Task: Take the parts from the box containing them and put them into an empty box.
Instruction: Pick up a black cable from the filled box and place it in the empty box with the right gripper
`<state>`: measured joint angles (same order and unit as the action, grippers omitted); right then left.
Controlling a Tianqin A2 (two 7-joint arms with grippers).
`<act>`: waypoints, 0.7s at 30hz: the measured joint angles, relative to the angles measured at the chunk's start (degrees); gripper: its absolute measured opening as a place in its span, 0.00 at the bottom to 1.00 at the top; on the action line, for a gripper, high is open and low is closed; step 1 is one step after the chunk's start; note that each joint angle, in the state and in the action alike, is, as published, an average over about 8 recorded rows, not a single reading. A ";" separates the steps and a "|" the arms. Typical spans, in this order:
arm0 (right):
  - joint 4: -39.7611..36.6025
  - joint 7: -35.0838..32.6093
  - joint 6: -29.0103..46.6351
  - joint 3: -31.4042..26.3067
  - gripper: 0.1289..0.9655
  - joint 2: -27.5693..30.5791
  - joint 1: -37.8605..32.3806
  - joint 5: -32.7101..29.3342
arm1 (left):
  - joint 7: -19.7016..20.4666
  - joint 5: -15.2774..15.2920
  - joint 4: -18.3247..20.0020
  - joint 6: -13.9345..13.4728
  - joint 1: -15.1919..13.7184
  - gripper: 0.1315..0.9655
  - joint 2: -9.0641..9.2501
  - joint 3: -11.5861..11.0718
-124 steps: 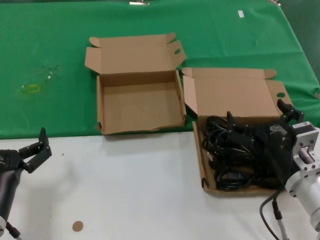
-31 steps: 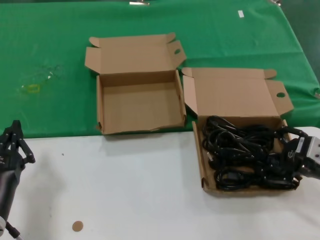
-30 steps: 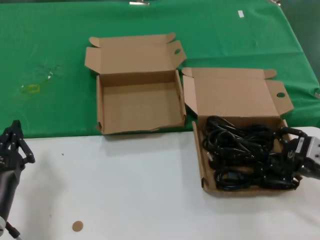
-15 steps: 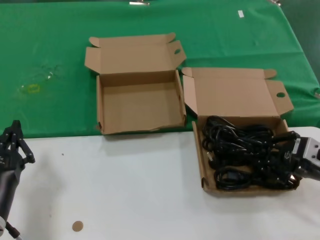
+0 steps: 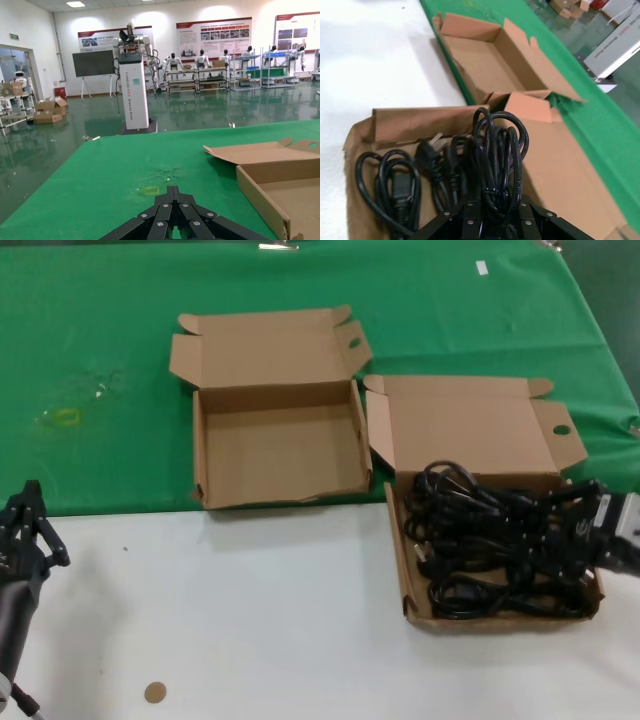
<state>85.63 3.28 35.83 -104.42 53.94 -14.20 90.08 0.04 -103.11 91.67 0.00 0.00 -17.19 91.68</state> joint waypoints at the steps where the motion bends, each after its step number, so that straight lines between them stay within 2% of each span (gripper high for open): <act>1: 0.38 0.24 -0.06 0.21 0.14 0.18 -0.04 -0.16 | 0.00 0.00 0.00 0.00 0.00 0.01 0.00 0.00; 12: 2.78 2.68 0.93 -0.18 0.14 -0.56 -4.59 -3.78 | -0.01 0.00 0.00 0.00 0.00 0.01 0.00 0.00; 21: 0.75 4.32 4.18 -5.01 0.14 -7.41 -14.89 -10.27 | -0.01 0.00 0.00 0.00 0.00 0.01 0.00 0.00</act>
<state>86.38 7.60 40.02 -109.42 46.53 -29.10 79.81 0.03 -103.11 91.67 0.00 0.00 -17.19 91.68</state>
